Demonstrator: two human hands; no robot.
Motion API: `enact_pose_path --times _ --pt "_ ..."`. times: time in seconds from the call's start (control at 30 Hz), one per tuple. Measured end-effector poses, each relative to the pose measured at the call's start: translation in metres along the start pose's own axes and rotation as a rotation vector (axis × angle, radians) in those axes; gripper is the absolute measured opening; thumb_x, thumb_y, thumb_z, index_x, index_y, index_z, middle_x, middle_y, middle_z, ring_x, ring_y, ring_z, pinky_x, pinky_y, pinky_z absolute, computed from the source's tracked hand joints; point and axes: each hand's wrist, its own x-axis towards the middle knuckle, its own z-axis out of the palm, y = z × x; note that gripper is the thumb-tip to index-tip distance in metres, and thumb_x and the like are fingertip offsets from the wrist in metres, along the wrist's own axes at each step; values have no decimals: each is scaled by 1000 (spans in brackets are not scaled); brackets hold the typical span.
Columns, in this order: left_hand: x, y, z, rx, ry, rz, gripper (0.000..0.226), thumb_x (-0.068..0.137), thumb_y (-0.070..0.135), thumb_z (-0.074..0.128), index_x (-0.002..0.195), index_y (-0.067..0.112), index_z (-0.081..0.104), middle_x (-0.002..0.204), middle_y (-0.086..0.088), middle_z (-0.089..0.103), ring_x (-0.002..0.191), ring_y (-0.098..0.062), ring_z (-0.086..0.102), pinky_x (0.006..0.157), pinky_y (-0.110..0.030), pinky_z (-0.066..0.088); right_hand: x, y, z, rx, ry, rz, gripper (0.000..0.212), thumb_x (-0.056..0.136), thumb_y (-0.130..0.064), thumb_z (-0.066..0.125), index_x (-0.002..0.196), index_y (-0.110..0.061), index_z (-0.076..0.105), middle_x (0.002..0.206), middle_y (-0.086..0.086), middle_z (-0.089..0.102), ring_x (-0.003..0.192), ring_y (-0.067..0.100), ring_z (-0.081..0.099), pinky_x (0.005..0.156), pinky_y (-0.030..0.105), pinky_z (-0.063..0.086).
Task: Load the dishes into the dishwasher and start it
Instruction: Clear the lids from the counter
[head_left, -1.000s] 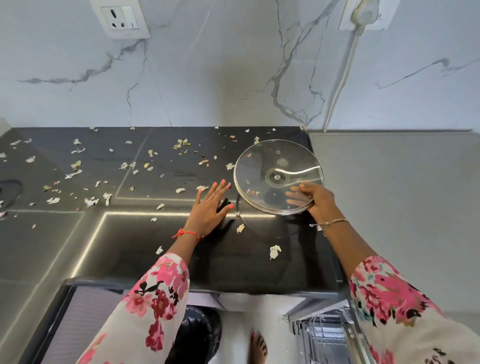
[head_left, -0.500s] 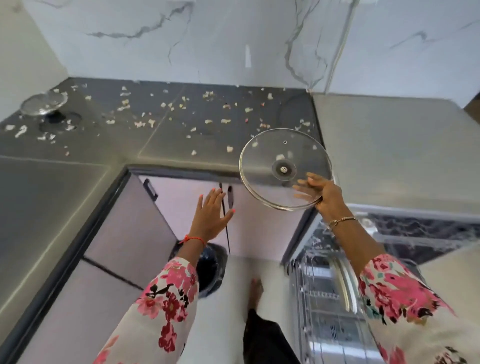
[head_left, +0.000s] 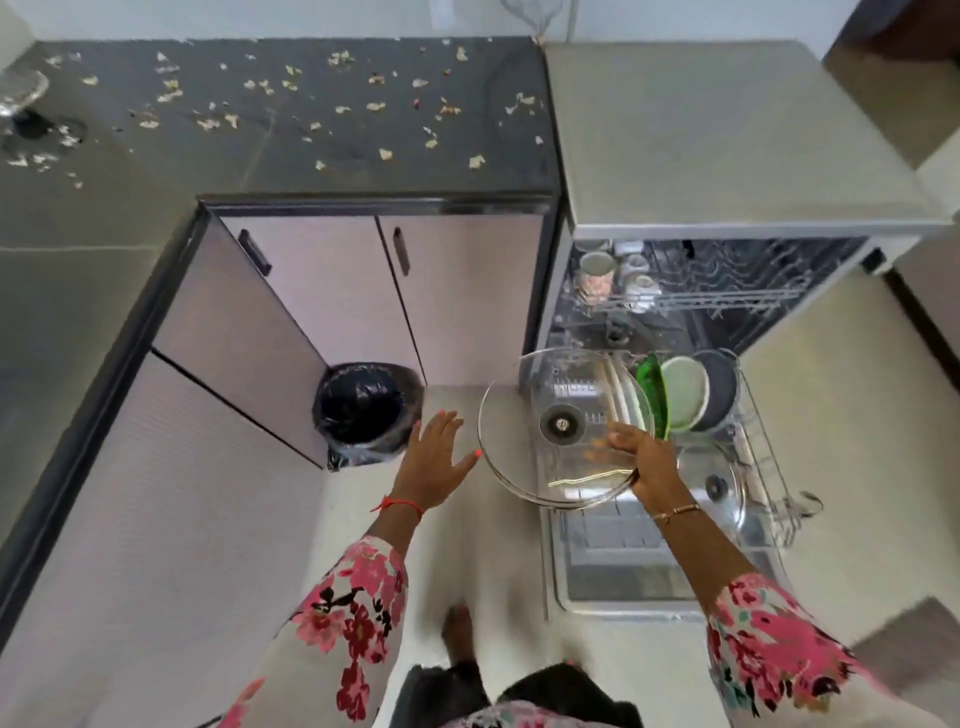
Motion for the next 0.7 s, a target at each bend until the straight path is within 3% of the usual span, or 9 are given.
enact_pose_path --times 0.13,0.23,0.3,0.4,0.5,0.63,0.7 --pt "-26 48 48 -16 -100 27 91 70 68 11 138 13 36 151 -3 28 143 -17 15 116 -38 4 -11 17 -84 -26 97 28 19 83 7 47 77 -1 63 58 17 64 51 31 65 54 48 55" --pt "-37 93 82 -13 -117 19 79 82 66 25 139 13 35 151 -4 28 143 -17 15 116 -38 5 -16 14 -145 -69 107 52 21 83 7 46 83 -2 65 57 11 67 52 27 65 53 46 56" --pt "-46 128 109 -33 -110 -4 65 91 54 39 139 11 35 151 -6 28 143 -18 16 116 -39 6 -19 5 -189 -113 114 56 19 83 6 49 85 -3 66 58 8 68 57 29 64 55 46 55" --pt "-55 173 140 -33 -110 -22 60 93 45 46 140 10 35 151 -7 28 143 -19 16 116 -39 7 -22 -12 -241 -143 140 39 15 81 4 55 71 -3 63 50 4 62 53 29 59 46 39 53" --pt "-61 211 164 -40 -137 -25 60 93 42 46 141 8 33 152 -8 27 143 -19 16 116 -38 5 -26 -30 -280 -174 179 53 17 86 1 55 71 -4 63 49 4 62 43 23 61 44 41 53" --pt "-54 247 189 -39 -183 -12 63 92 47 46 140 8 33 151 -8 28 142 -20 18 116 -39 8 -10 -42 -321 -227 233 36 20 89 4 43 86 2 63 68 17 62 51 29 61 50 43 54" --pt "-48 256 201 -45 -216 6 72 87 57 38 140 8 33 150 -9 30 142 -21 20 116 -39 11 1 -44 -330 -247 266 27 21 87 6 42 91 2 63 59 11 64 45 25 62 45 39 53"
